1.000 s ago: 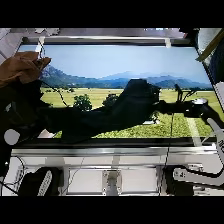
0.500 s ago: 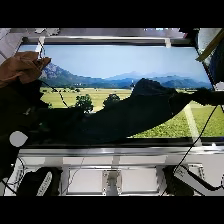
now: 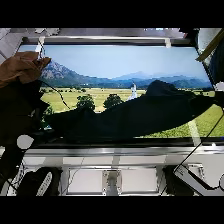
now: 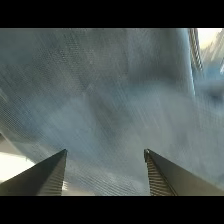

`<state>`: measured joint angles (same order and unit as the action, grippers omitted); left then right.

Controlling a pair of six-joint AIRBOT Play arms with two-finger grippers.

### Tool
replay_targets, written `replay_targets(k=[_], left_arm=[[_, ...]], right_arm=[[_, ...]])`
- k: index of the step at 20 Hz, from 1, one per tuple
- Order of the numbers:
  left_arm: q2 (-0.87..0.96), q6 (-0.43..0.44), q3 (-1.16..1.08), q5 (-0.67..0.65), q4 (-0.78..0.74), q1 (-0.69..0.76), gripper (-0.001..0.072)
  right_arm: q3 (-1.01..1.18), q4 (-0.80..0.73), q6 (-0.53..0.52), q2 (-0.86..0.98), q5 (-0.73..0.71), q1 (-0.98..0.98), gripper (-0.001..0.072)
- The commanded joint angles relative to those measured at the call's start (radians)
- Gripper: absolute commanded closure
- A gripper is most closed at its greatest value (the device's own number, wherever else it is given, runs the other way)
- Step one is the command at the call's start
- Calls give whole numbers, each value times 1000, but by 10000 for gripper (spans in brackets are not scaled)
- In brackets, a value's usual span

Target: Fold the clothes and pants, and hang the long-sleeved shirts on hangers.

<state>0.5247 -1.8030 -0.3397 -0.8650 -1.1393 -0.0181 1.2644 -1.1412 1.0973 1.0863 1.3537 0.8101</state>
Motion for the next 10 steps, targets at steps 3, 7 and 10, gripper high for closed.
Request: replay_targets(k=[3,7,10], left_arm=[[39,-87,3,133,-66,-61,181],[116,-97,3,131,-61,-64,180],[172,-66,2,127,-60,-64,180]], right_arm=[[58,35,66,-1,-25,180,688],[-8,37,61,-1,-19,148,687],[-66,36,61,-1,-16,120,687]])
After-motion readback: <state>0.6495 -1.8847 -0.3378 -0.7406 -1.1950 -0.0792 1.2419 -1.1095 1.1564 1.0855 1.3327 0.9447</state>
